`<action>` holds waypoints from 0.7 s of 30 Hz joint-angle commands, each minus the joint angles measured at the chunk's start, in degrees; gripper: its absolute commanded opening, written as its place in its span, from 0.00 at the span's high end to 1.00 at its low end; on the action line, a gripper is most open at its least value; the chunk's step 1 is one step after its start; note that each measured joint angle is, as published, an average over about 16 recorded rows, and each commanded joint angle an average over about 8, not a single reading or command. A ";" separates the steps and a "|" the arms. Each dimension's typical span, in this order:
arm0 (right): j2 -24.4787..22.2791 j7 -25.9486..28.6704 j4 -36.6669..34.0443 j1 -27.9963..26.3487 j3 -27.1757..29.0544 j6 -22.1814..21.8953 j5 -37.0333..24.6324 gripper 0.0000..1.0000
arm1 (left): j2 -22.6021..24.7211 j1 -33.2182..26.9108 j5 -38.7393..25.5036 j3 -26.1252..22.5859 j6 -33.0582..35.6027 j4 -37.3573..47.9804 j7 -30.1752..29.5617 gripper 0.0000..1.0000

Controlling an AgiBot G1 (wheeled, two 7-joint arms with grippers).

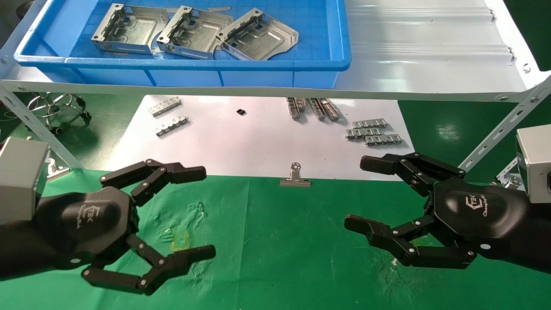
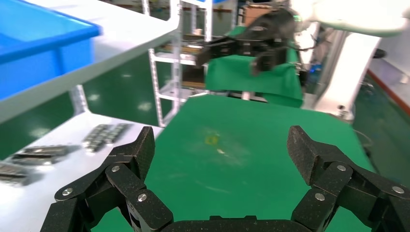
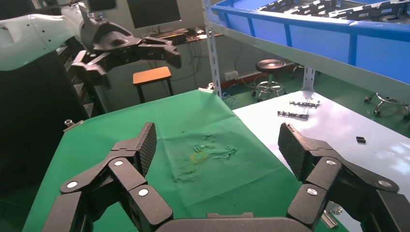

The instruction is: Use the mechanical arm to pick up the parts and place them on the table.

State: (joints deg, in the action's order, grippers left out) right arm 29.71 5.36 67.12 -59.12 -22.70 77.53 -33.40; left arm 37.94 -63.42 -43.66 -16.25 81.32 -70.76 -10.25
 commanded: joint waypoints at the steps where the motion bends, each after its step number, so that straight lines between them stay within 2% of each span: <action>1: 0.00 0.00 0.00 0.00 0.00 0.00 0.00 1.00 | 0.89 -0.36 -0.39 0.03 -1.19 0.81 0.42 0.00; 7: 0.00 0.00 0.00 0.00 0.00 0.00 0.00 1.00 | 4.24 -5.78 -1.96 -0.82 -4.41 1.63 -1.56 0.00; 14: 0.00 0.00 0.00 0.00 0.00 0.00 0.00 1.00 | 9.38 -14.22 -8.02 -4.10 -11.63 6.06 -7.03 0.00; 21: 0.00 0.00 0.00 0.00 0.00 0.00 0.00 1.00 | 10.54 -21.87 -14.90 -6.84 -17.97 11.04 -13.30 0.00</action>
State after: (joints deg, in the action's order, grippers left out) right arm 29.71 5.36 67.12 -59.12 -22.70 77.53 -33.40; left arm 48.56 -85.57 -59.14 -23.58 63.80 -59.74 -24.04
